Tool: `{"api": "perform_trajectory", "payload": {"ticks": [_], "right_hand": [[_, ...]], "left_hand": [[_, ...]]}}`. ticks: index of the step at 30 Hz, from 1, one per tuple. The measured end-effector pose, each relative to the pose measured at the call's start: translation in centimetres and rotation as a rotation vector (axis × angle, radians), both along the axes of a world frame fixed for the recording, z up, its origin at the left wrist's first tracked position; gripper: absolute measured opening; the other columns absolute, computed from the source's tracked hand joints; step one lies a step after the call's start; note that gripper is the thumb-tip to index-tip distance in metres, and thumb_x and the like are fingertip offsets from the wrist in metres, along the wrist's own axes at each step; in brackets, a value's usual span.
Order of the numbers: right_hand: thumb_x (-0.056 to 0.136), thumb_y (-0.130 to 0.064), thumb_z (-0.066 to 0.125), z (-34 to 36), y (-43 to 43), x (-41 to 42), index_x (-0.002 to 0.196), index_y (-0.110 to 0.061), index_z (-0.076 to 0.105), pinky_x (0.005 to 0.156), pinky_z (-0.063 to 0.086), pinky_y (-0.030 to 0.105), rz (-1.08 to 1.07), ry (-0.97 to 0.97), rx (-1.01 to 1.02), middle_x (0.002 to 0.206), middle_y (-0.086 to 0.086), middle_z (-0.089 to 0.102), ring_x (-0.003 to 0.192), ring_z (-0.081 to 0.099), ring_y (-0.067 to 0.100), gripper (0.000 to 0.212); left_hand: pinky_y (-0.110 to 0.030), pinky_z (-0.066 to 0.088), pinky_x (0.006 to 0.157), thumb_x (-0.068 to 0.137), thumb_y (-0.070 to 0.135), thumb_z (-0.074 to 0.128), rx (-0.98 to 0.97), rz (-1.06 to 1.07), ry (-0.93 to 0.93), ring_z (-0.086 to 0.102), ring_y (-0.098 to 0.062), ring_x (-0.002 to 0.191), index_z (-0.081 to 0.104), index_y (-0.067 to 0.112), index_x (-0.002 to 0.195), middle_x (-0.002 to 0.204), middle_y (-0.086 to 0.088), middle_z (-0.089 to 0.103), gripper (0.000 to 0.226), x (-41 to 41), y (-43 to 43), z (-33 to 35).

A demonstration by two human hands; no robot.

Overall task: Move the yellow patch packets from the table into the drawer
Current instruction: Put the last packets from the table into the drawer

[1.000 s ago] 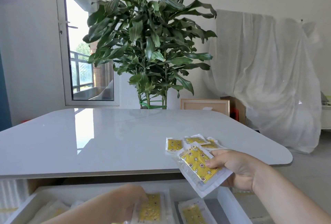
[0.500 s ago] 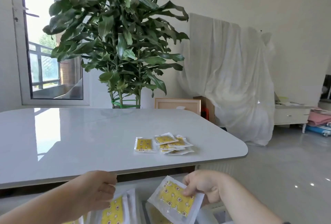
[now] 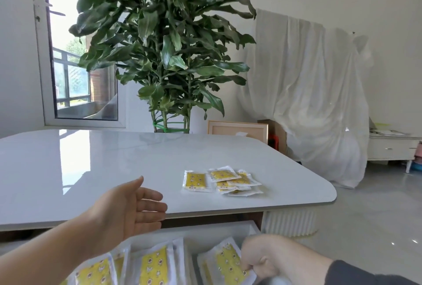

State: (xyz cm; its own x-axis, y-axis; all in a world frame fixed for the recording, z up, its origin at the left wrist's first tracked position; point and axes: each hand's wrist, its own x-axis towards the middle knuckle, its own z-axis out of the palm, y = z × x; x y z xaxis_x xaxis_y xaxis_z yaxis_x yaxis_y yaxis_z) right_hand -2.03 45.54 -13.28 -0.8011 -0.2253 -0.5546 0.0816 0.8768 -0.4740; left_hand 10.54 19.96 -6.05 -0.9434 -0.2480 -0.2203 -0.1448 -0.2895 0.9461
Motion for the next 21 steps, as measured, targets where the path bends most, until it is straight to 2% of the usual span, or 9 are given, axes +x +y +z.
{"api": "perform_trajectory", "payload": {"ticks": [2,3,5,7,9,11,14,18,21], "right_hand": [[0.093,-0.009,0.049,-0.5,-0.2,-0.4,0.132,-0.003,0.051,0.1,0.043,0.03,0.07,0.001,0.033,0.086,-0.002,0.055,0.124,0.055,0.027,0.039],[0.094,-0.008,0.049,-0.5,-0.3,-0.3,0.127,-0.002,0.053,0.104,0.044,0.034,0.097,-0.059,0.012,0.083,-0.001,0.054,0.116,0.06,0.028,0.033],[0.095,-0.009,0.051,-0.2,-0.2,-0.3,0.124,0.0,0.049,0.104,0.045,0.042,0.155,-0.097,-0.016,0.096,0.011,0.059,0.1,0.062,0.029,0.03],[0.091,-0.024,0.057,-0.1,0.1,-0.8,0.132,-0.009,0.047,0.1,0.048,0.038,0.145,-0.055,0.033,0.114,0.013,0.055,0.104,0.057,0.025,0.045],[0.085,-0.036,0.059,0.5,0.4,-0.5,0.136,-0.022,0.046,0.096,0.048,0.032,0.182,0.052,0.036,0.124,0.006,0.053,0.111,0.056,0.021,0.054],[0.086,-0.035,0.058,1.4,0.6,0.0,0.136,-0.026,0.048,0.093,0.051,0.029,0.196,0.085,-0.084,0.12,0.0,0.055,0.106,0.058,0.016,0.052],[0.089,-0.025,0.058,3.9,0.8,1.3,0.126,-0.022,0.055,0.091,0.054,0.03,0.214,0.047,-0.319,0.113,0.001,0.059,0.094,0.061,0.014,0.037],[0.095,-0.019,0.056,7.9,1.5,2.1,0.116,-0.018,0.058,0.086,0.056,0.032,0.163,0.061,-0.57,0.118,0.008,0.061,0.1,0.064,0.021,0.022],[0.096,-0.016,0.055,10.2,1.5,1.9,0.113,-0.015,0.061,0.078,0.057,0.031,0.146,0.113,-0.664,0.11,0.009,0.066,0.089,0.066,0.02,0.018]], "left_hand": [[-0.048,0.052,0.08,0.098,0.042,0.035,0.014,0.012,0.02,0.066,-0.042,0.089,0.06,-0.008,0.104,0.101,-0.033,0.067,0.056,0.0,-0.5,-0.1],[-0.049,0.051,0.081,0.098,0.043,0.034,0.019,0.015,0.022,0.067,-0.042,0.09,0.06,-0.008,0.104,0.1,-0.032,0.068,0.057,0.0,-0.8,-0.3],[-0.049,0.051,0.081,0.098,0.045,0.034,0.02,0.025,0.021,0.067,-0.042,0.091,0.06,-0.007,0.104,0.101,-0.031,0.069,0.058,0.0,-1.3,-0.5],[-0.048,0.051,0.079,0.098,0.044,0.034,0.0,0.022,0.024,0.066,-0.041,0.093,0.06,-0.007,0.105,0.102,-0.03,0.069,0.058,0.1,-1.4,-0.7],[-0.048,0.051,0.08,0.099,0.041,0.033,-0.045,0.028,0.031,0.064,-0.041,0.099,0.061,-0.006,0.108,0.106,-0.027,0.069,0.055,0.3,-1.3,-0.9],[-0.049,0.051,0.085,0.1,0.038,0.034,-0.127,0.048,0.06,0.063,-0.039,0.105,0.062,-0.002,0.109,0.111,-0.023,0.067,0.049,0.2,-1.2,-1.1],[-0.043,0.051,0.089,0.101,0.035,0.036,-0.275,0.039,0.12,0.061,-0.028,0.108,0.063,0.01,0.108,0.117,-0.011,0.065,0.037,-0.7,-1.0,-1.4],[-0.031,0.051,0.084,0.094,0.041,0.051,-0.456,-0.036,0.16,0.057,-0.017,0.11,0.058,0.018,0.113,0.119,0.001,0.06,0.03,-3.7,0.8,-0.9],[-0.029,0.049,0.077,0.088,0.036,0.057,-0.626,-0.053,0.112,0.057,-0.021,0.093,0.057,0.016,0.091,0.099,-0.003,0.059,0.02,-7.7,2.5,-0.6]]}}
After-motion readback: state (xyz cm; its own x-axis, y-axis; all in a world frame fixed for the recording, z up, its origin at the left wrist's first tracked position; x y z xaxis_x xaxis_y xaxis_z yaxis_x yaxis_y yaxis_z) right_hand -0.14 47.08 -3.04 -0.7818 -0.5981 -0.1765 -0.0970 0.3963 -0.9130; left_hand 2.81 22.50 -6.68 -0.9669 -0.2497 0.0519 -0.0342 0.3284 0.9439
